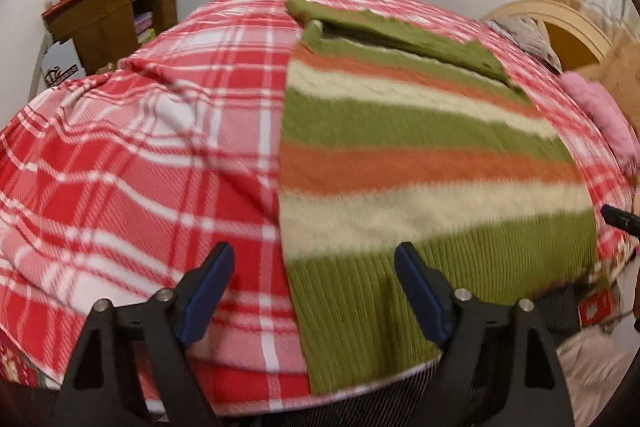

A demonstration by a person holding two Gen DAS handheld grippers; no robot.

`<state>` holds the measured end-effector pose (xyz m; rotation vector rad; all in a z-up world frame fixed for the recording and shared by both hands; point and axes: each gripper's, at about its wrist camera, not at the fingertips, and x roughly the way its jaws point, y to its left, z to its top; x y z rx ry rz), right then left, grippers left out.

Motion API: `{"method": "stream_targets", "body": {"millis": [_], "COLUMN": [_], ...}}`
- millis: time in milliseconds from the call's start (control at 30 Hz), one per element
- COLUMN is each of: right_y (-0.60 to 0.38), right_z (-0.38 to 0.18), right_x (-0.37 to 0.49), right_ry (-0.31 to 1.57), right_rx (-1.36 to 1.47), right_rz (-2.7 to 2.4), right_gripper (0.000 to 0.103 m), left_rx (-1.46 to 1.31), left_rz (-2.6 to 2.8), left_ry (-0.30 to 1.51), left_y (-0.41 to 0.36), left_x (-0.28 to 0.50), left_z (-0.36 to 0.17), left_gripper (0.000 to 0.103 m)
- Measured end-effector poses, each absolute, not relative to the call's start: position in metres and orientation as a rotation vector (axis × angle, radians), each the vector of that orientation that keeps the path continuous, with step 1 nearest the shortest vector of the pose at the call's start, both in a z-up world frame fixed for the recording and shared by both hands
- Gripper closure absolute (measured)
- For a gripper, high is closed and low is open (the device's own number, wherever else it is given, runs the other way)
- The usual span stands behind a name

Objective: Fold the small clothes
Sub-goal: 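Move both tools to the ribbed green hem of the sweater, then close the left tool on the hem while the right tool grasps the hem beside it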

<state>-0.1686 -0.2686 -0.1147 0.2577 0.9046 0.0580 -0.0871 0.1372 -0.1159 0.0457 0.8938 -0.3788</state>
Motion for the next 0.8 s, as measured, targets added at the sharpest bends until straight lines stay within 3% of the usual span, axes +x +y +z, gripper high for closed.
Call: {"method": "stream_targets", "body": {"millis": [333,400,467,667,767,800], "right_y": [-0.266,-0.267,-0.267,-0.273,-0.279,-0.279], "right_z": [-0.151,-0.155,-0.156,-0.162,-0.169,-0.17], "right_x": [-0.178,-0.178,-0.177,-0.171,-0.168,-0.168], "right_ry": [0.991,1.0,1.003,0.975,0.987,0.993], "right_rx": [0.334,0.354,0.367,0.45,0.529,0.543], "right_rz": [0.064,0.075,0.092,0.102,0.122,0.137], "right_gripper": [0.037,0.044,0.06,0.061,0.061,0.061], "left_rx": [-0.097,-0.101,-0.11,-0.082,-0.079,-0.076], "left_rz": [-0.417,-0.441,-0.482,-0.506,-0.489,-0.491], "left_ry": [0.989,0.985,0.995,0.988,0.982,0.981], "left_y": [0.145,0.145,0.142,0.136,0.138,0.138], "left_x": [-0.091,-0.096,-0.1,-0.105,-0.103,-0.103], "left_z": [-0.129,-0.128,-0.129,-0.13,-0.129,-0.128], "left_gripper": [0.022,0.022,0.022,0.023,0.042,0.057]}}
